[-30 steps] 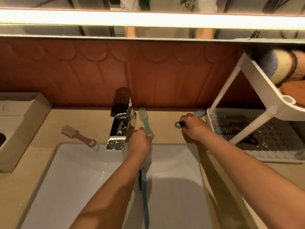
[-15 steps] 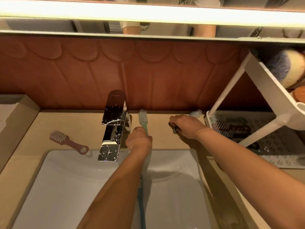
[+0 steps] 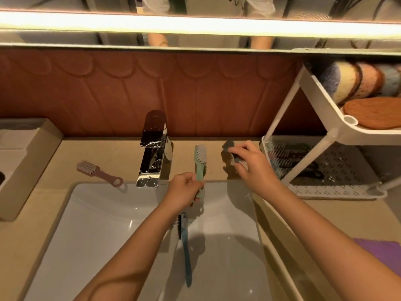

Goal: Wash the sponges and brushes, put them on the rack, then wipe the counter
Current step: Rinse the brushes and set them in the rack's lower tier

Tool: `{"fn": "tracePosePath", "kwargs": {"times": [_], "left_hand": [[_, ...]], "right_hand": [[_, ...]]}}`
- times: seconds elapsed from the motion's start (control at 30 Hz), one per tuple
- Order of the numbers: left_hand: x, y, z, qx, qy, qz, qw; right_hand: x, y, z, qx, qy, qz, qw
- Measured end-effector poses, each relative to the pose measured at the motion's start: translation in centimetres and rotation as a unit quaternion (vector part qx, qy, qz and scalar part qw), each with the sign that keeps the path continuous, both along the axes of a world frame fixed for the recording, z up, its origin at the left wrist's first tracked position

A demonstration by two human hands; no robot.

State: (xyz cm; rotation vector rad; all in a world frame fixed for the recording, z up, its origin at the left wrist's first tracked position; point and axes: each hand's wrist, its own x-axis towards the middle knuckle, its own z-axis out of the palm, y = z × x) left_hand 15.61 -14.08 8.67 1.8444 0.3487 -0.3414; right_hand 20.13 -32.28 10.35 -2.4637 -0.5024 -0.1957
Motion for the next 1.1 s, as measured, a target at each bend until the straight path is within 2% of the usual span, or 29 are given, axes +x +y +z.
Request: {"fn": "tracePosePath", "kwargs": {"times": [0.1, 0.23, 0.3, 0.43, 0.53, 0.6, 0.7, 0.77, 0.83, 0.9, 0.97, 1.03, 1.1], "left_hand": [[-3.1, 0.6, 1.0, -0.075, 0.021, -0.011, 0.997], [-6.3, 0.8, 1.5, -0.124, 0.035, 0.016, 0.992], [-7.6, 0.9, 1.3, -0.125, 0.045, 0.016, 0.991], [-9.8, 1.0, 0.7, -0.111, 0.082, 0.021, 0.990], [-11.1, 0.9, 0.5, -0.138, 0.062, 0.063, 0.986], [-11.8, 0.9, 0.6, -0.164, 0.039, 0.086, 0.982], [-12.4, 0.7, 1.0, -0.205, 0.038, 0.094, 0.973], [-12.7, 0.5, 1.1, -0.220, 0.039, 0.095, 0.970], [-13.3, 0.4, 1.1, -0.222, 0.041, 0.095, 0.970], [-13.7, 0.6, 1.0, -0.217, 0.048, 0.080, 0.972], [-14.2, 0.6, 1.0, -0.200, 0.056, 0.044, 0.977], [-14.5, 0.3, 1.2, -0.179, 0.056, 0.012, 0.982], [-14.6, -0.2, 1.4, -0.168, 0.048, 0.002, 0.985]], "right_hand": [[-3.7, -0.2, 0.9, 0.119, 0.043, -0.044, 0.991], [-7.8, -0.5, 0.5, 0.211, 0.072, -0.107, 0.969], [-9.7, -0.3, 0.3, 0.289, 0.095, -0.148, 0.941], [-12.8, 0.4, -0.1, 0.415, 0.156, -0.248, 0.862], [-14.6, 0.9, -0.6, 0.482, 0.207, -0.287, 0.801], [-15.9, 1.1, -1.0, 0.504, 0.230, -0.293, 0.780], [-18.0, 1.3, -1.5, 0.514, 0.262, -0.283, 0.766], [-19.2, 1.2, -1.8, 0.498, 0.288, -0.266, 0.774], [-19.9, 0.9, -2.1, 0.451, 0.300, -0.252, 0.802], [-20.3, 0.2, -2.2, 0.351, 0.292, -0.226, 0.861], [-20.3, -0.4, -2.1, 0.210, 0.274, -0.184, 0.920], [-20.3, -0.6, -1.7, 0.104, 0.261, -0.137, 0.950], [-20.3, -0.5, -1.3, 0.046, 0.241, -0.117, 0.962]]}}
